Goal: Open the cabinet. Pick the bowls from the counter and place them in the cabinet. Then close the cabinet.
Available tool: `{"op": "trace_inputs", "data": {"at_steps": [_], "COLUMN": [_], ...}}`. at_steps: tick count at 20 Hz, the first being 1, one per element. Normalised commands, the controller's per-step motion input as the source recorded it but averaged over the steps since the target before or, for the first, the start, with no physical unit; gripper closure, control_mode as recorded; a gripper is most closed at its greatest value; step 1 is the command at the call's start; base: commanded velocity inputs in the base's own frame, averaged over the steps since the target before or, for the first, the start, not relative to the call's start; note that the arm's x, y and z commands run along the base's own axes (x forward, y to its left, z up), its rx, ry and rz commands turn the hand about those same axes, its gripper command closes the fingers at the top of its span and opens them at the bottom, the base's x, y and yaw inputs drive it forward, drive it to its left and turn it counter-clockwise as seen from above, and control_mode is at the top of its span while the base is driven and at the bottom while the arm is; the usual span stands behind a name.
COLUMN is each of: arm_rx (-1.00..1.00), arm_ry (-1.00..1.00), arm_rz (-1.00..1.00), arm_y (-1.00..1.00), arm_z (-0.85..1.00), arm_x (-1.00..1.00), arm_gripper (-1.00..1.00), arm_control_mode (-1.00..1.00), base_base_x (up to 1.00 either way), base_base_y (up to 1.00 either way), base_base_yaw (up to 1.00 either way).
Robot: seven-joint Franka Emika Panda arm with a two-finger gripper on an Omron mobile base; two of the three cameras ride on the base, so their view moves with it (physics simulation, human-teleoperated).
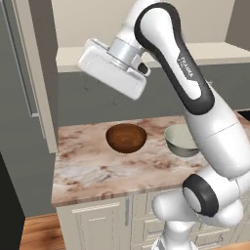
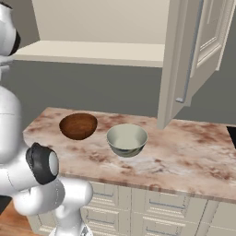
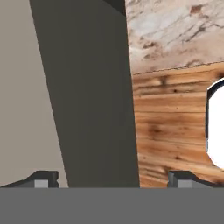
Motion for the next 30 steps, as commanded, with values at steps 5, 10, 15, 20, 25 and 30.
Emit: {"op": "trace_inputs", "data": {"at_steps": [5, 10, 15, 20, 25, 30], "arm_rx": [-0.07, -0.02, 0.00, 0.00, -0.08, -0.11], "arm_ry": [-0.40, -0.29, -0.09, -0.02, 0.00, 0.00], "arm_rz": [0.14, 0.03, 0.00, -0.01, -0.07, -0.09], "arm_y": [-0.49, -0.64, -0.86, -0.70, -0.58, -0.55], "arm_z": [-0.97, -0.69, -0.31, -0.29, -0.37, -0.31], "arm_x": [-0.33, -0.13, 0.00, 0.00, 0.19, 0.29], "arm_gripper": [-1.00, -1.00, -1.00, -1.00, -1.00, -1.00], "arm_control_mode": [-1.00, -1.00, -1.00, -1.00, -1.00, -1.00], "base_base_x": [0.00, 0.00, 0.00, 0.00, 0.00, 0.00], "base_base_y": [0.00, 0.00, 0.00, 0.00, 0.00, 0.00], "base_base_yaw": [0.00, 0.00, 0.00, 0.00, 0.00, 0.00]}}
